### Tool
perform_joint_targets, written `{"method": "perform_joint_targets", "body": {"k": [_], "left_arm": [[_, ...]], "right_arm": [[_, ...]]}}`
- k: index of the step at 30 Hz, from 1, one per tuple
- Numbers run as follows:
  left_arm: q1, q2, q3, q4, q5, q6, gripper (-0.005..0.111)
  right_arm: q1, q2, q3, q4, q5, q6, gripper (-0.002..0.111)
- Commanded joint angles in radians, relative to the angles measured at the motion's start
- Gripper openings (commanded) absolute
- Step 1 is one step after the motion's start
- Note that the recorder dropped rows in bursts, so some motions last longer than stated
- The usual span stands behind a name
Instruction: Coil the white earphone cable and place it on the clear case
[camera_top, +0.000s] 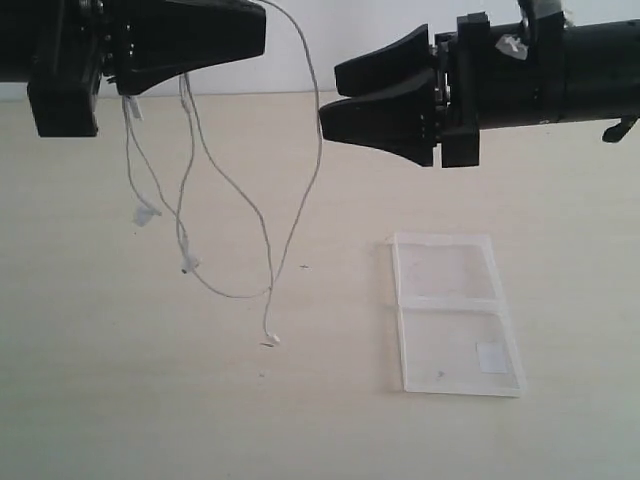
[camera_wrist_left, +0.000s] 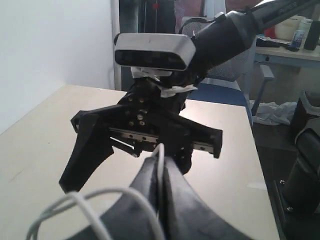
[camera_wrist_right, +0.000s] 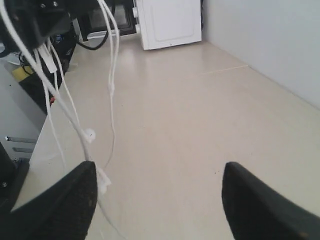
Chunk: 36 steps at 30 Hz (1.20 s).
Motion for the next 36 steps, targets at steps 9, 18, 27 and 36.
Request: {"method": "perform_joint_targets", "body": {"k": [9,18,27,36], "left_arm": [[0.002,-0.001,-0.008,0.018,-0.051,0.018,0.000],[0.002,-0.001,-0.008,0.014,-0.140,0.019,0.000],[0.002,-0.001,-0.008,0.006,-0.164,0.018,0.000],[0.002,-0.001,-0.008,0.005,-0.164,0.018,0.000]], "right_arm": [[0.196,0.013,-0.006,0.054,0.015,-0.008,0.068],[0.265,0.013,-0.006,0.120,0.003,-0.013,0.068],[0.347,0.022,-0.008,0.123,-0.019,-0.059,0.068],[0.403,0.045,-0.056,0.123,-0.151,0.023,0.068]]}}
